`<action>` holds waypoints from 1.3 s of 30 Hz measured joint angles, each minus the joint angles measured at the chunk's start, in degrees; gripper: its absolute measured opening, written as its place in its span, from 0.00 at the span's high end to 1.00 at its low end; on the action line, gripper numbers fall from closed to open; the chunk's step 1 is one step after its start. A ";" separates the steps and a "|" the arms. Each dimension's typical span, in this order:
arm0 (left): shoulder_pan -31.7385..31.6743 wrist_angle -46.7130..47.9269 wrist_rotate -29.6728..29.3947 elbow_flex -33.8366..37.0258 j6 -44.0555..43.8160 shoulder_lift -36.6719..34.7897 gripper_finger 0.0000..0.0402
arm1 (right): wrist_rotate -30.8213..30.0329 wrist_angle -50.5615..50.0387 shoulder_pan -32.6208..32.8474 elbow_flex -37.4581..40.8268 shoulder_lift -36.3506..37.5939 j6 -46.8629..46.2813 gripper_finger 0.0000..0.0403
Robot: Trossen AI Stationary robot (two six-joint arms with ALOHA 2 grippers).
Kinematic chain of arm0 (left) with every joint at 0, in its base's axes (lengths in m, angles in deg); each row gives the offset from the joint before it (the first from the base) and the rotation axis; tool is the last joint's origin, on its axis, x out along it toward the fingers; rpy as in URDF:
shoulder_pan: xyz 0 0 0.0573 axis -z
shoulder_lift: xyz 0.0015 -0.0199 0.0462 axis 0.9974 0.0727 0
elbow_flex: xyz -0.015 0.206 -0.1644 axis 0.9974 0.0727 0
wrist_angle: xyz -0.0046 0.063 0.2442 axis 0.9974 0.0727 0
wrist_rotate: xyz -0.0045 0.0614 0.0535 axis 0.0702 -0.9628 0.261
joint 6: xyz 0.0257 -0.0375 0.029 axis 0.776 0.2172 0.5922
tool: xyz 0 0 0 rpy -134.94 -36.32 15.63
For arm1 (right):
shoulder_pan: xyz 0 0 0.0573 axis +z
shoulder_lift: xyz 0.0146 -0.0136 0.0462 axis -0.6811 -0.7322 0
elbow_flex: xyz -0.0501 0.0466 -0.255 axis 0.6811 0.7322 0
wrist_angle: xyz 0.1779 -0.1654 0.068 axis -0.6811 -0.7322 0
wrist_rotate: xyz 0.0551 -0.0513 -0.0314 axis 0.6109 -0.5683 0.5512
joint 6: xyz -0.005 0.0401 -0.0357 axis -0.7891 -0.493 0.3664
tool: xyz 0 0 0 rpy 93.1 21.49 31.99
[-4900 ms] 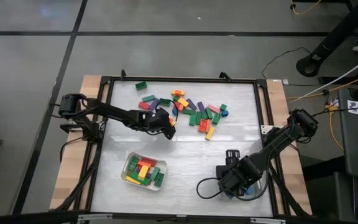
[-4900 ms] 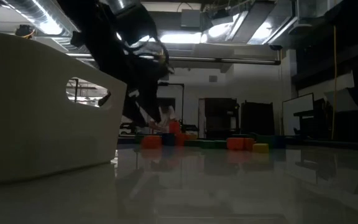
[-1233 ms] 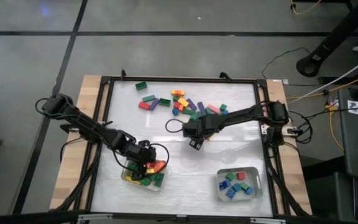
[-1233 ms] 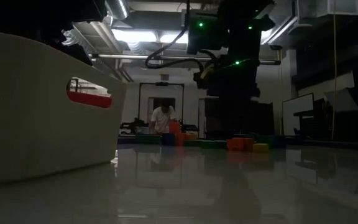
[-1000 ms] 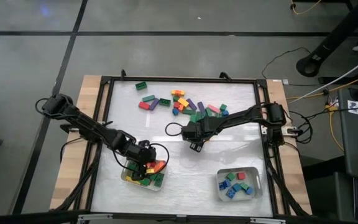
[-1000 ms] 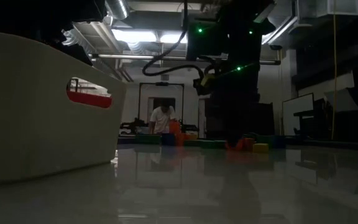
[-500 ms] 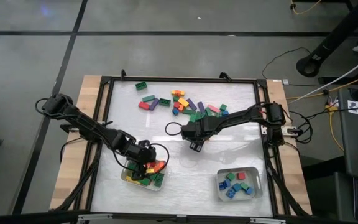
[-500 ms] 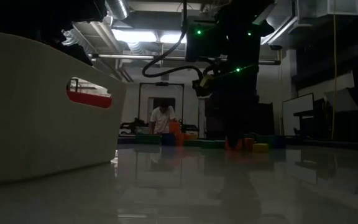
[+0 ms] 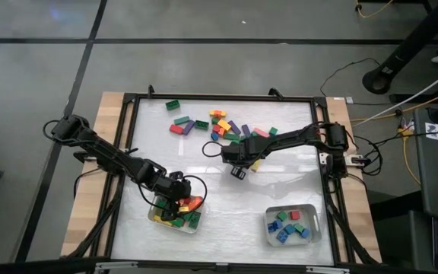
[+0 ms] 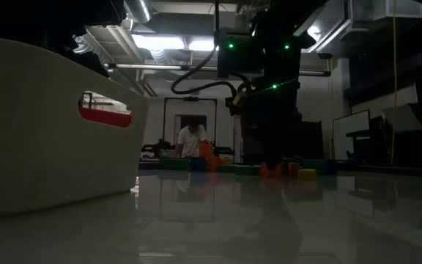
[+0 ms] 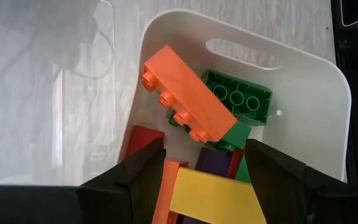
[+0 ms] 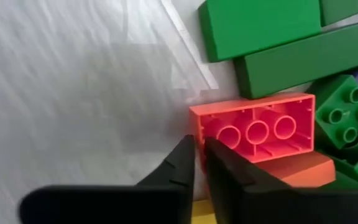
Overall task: Sort blocks by size
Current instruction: Put the rectangular orange game piece into the white bin
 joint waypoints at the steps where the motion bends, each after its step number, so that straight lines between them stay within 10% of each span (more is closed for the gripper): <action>1: 0.00 0.00 0.00 0.00 0.00 0.00 0.47 | -0.02 0.03 0.00 0.00 0.02 0.05 0.94; 25: 0.07 0.78 0.58 0.02 -4.94 -4.70 0.47 | 7.04 2.87 0.63 -12.26 0.04 11.17 0.99; 39: -1.57 20.85 -12.23 0.02 -5.00 -16.80 0.47 | 28.48 21.62 8.98 -19.58 0.04 30.41 1.00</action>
